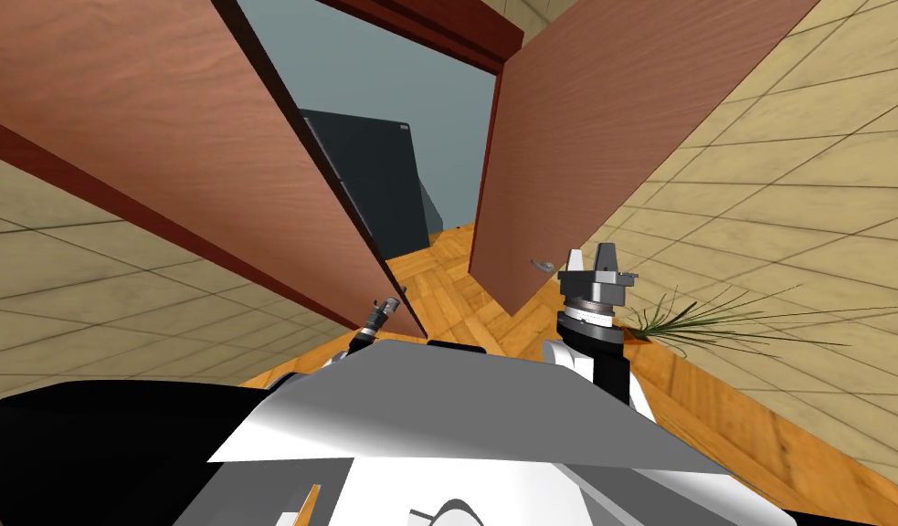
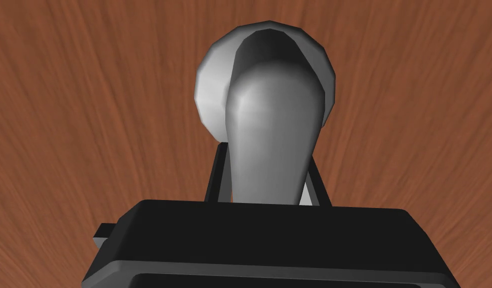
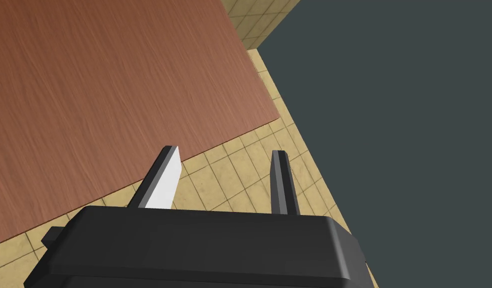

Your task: Pull the door open

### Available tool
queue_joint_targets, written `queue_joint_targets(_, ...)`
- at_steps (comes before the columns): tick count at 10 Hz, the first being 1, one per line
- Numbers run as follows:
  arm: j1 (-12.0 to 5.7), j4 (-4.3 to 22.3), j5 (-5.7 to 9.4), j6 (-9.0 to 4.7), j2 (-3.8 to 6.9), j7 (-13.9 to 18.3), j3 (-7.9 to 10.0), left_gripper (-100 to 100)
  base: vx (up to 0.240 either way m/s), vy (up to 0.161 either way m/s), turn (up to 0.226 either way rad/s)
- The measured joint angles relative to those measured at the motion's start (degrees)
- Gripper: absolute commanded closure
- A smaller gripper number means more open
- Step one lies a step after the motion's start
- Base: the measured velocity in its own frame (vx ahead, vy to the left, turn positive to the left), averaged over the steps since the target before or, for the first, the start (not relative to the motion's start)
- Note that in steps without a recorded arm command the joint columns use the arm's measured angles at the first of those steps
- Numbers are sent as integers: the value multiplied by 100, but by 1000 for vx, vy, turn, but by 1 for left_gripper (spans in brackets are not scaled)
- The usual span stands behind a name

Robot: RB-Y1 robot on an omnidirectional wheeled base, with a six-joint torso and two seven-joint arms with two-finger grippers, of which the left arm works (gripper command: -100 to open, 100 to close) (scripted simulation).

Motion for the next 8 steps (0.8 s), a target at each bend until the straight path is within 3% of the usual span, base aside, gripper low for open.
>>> queue_joint_targets(2, -34, 322, -34, -312, 29, 23, -18, 100, -141, 69, -123)
queue_joint_targets(4, 185, 115, -51, -362, 55, 56, -21, 100, -195, 54, -204)
queue_joint_targets(5, 197, 223, -63, -490, 102, 90, -20, 100, -239, 78, -172)
queue_joint_targets(6, 543, -313, -62, -346, 129, 129, -6, 100, -163, 70, -26)
queue_joint_targets(8, 355, 93, -102, -595, 107, 126, -50, 100, -51, 12, -37)
